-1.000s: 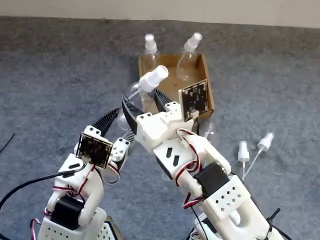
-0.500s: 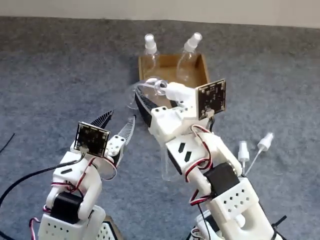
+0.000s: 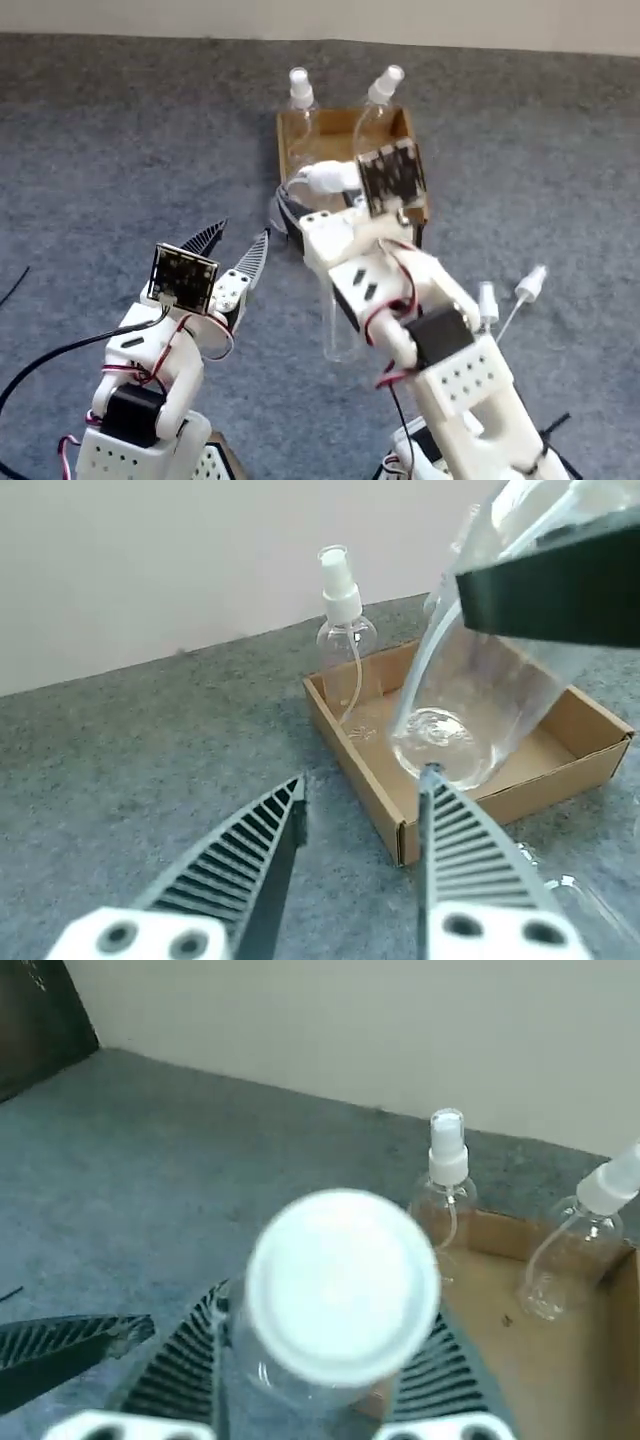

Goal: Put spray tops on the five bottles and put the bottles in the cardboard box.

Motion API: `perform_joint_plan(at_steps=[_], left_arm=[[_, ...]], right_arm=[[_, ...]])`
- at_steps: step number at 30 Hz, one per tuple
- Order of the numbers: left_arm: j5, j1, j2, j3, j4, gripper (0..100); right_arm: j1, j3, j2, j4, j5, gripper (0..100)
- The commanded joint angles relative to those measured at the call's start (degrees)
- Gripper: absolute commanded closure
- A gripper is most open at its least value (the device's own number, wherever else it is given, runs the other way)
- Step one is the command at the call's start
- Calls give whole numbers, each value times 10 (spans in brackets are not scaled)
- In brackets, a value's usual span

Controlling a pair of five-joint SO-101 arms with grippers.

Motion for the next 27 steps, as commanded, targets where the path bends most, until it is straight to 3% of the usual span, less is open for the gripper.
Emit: perform_joint_plan(at_steps=[1,6,10,27], left_arm=[[3,-8,-5,-7,3,838],[3,-42,-6,22,2,839],[3,-80,-6,26,-1,839],[3,-104,-6,39,-2,839]], right_arm=[[44,-174,90,94,40,995],[122,-365,217,192,95,995],[172,-444,316,188,105,995],[202,-230,473,-130,102,995]])
